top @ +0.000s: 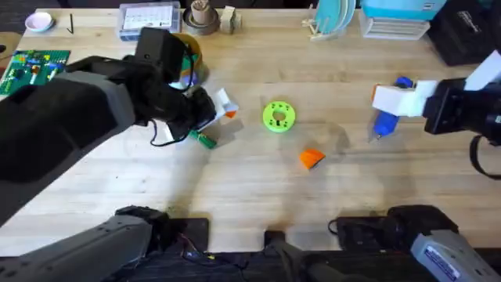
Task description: Pick up the gripper from the table and insert it into the empty holder that is missing its gripper. Then pick up a screw, insert it into the mounting hole, and use the screwdriver to tighten it. Finally, clean up the table by picking up the vegetable and placing it into the bucket.
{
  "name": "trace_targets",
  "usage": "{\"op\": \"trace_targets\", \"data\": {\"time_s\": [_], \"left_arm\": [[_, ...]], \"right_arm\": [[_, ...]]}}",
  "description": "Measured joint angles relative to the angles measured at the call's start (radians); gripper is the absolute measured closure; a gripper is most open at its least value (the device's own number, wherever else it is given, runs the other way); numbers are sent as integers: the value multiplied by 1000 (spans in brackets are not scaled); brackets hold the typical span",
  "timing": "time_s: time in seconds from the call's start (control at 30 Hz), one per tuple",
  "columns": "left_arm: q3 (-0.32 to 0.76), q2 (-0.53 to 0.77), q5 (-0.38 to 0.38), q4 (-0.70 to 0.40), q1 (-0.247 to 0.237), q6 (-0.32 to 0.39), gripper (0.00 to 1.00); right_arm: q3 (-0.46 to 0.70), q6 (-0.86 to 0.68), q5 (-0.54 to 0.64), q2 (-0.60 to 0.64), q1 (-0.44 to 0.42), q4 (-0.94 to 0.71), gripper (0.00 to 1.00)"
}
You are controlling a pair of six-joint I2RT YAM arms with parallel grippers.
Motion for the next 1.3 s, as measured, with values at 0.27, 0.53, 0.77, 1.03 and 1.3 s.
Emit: {"op": "trace_targets", "data": {"time_s": [0.27, 0.53, 0.77, 1.03, 1.3], "left_arm": [[-16, 61, -13, -1, 0, -39, 699], [-16, 39, 12, -2, 0, -8, 997], [-16, -124, 53, -33, 0, 59, 998], [-16, -450, 173, -49, 0, 240, 259], [-16, -717, 207, 14, 0, 414, 6]], "right_arm": [[0, -18, 0, 0, 0, 0, 133], [0, -45, 0, 0, 0, -1, 132], [0, -46, 0, 0, 0, -18, 133], [0, -46, 0, 0, 0, -41, 133], [0, -46, 0, 0, 0, -41, 135]]}}
